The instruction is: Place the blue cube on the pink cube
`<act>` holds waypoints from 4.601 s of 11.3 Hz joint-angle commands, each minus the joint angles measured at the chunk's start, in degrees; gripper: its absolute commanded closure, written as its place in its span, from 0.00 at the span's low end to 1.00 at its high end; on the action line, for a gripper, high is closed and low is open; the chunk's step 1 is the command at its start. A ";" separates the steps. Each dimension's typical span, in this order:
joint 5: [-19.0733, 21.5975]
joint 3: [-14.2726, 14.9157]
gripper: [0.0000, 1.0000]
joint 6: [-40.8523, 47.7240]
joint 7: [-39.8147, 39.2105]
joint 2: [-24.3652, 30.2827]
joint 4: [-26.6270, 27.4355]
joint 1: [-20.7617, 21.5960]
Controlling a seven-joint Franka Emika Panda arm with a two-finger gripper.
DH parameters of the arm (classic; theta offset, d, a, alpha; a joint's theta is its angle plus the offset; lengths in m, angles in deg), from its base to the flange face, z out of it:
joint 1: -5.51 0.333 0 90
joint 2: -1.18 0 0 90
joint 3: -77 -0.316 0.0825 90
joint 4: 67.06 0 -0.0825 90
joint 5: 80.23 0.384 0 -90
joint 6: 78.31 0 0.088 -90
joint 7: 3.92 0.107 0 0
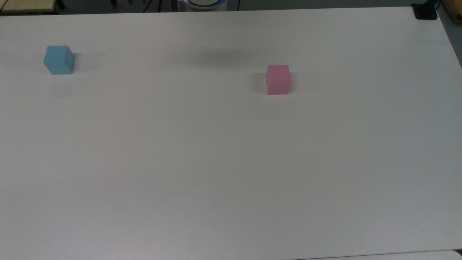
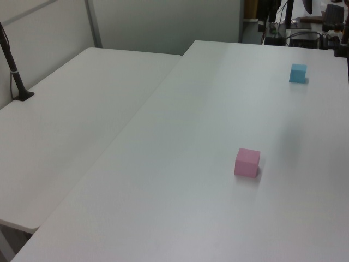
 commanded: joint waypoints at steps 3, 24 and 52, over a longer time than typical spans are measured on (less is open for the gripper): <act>-1.01 0.67 0.00 1.24 1.50 0.69 0.41 1.42; -1.10 5.13 0.00 0.45 -16.12 2.01 3.48 -3.14; 2.85 25.63 0.00 -44.20 -40.87 -15.48 26.77 -9.74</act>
